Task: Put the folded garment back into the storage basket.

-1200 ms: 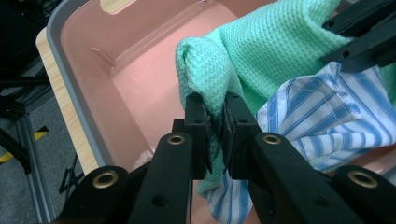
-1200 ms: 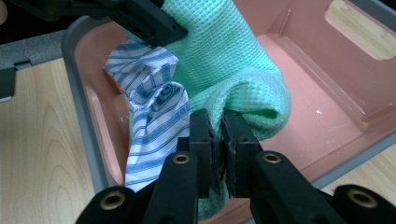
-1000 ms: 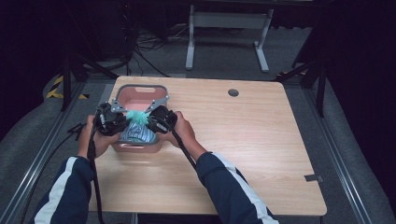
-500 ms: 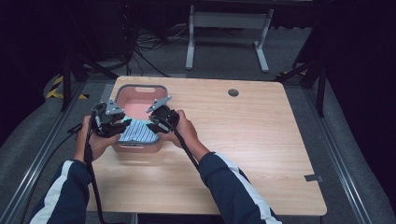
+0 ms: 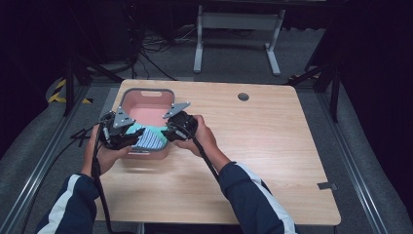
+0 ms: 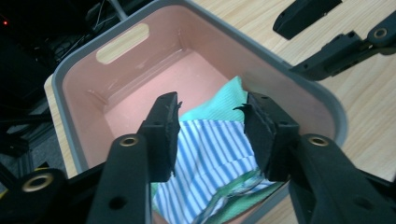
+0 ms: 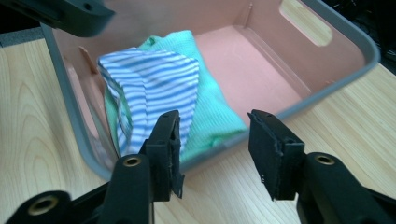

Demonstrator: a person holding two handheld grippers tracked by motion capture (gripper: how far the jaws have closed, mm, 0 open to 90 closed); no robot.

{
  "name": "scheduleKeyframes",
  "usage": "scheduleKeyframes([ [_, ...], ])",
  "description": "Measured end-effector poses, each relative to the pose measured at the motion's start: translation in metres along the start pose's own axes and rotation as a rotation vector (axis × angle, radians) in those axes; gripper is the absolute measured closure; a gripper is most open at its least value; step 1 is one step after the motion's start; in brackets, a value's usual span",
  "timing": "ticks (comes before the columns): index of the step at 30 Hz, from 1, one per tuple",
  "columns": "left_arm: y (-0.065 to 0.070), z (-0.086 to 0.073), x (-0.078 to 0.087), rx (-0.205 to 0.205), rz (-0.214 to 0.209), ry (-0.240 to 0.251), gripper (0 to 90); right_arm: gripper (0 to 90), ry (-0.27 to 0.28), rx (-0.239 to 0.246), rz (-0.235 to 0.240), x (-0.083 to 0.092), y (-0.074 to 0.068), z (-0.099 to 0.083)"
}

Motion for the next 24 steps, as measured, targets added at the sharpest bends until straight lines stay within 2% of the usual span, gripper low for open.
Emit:
scheduleKeyframes([
  [4,0.007,0.004,0.005,-0.016,-0.009,0.019,47.2,47.1,-0.007,0.024,-0.026,0.017,0.009,-0.008],
  [5,0.013,0.006,0.006,-0.028,-0.021,0.025,45.9,46.2,-0.009,0.029,-0.03,0.022,0.011,-0.01],
  [7,0.018,0.008,0.007,-0.026,-0.029,0.03,43.5,42.2,-0.011,0.029,-0.05,0.029,0.016,-0.014],
  [8,0.018,0.008,0.007,-0.026,-0.029,0.03,42.5,42.1,-0.01,0.024,-0.059,0.032,0.017,-0.016],
  [9,0.026,0.011,0.007,-0.034,-0.055,0.042,41.5,41.6,-0.01,0.027,-0.064,0.037,0.02,-0.019],
  [11,0.028,0.011,0.006,-0.035,-0.058,0.047,39.5,40.3,-0.011,0.026,-0.073,0.043,0.023,-0.023],
  [12,0.035,0.014,0.006,-0.048,-0.065,0.052,38.4,39.3,-0.01,0.025,-0.082,0.047,0.025,-0.027],
  [14,0.037,0.015,0.006,-0.049,-0.06,0.056,36.7,39.2,-0.011,0.022,-0.085,0.051,0.027,-0.03],
  [16,0.047,0.019,0.005,-0.037,-0.069,0.082,34.1,35.7,-0.014,0.021,-0.103,0.06,0.033,-0.038],
  [19,0.053,0.022,0.004,-0.044,-0.072,0.088,30.3,33.0,-0.016,0.014,-0.113,0.066,0.037,-0.043],
  [24,0.068,0.028,0.001,-0.059,-0.111,0.095,26.3,30.8,-0.016,0.0,-0.131,0.08,0.047,-0.057],
])
Point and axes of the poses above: each handheld gripper's, and its own axes: x roughly backward along the jaws, z roughly out of its top, y roughly to its right, the point moved 7 cm from there along -x, roughly forward along the jaws, and after that the axes turned 12 degrees about -x, right-handed, at the moved point
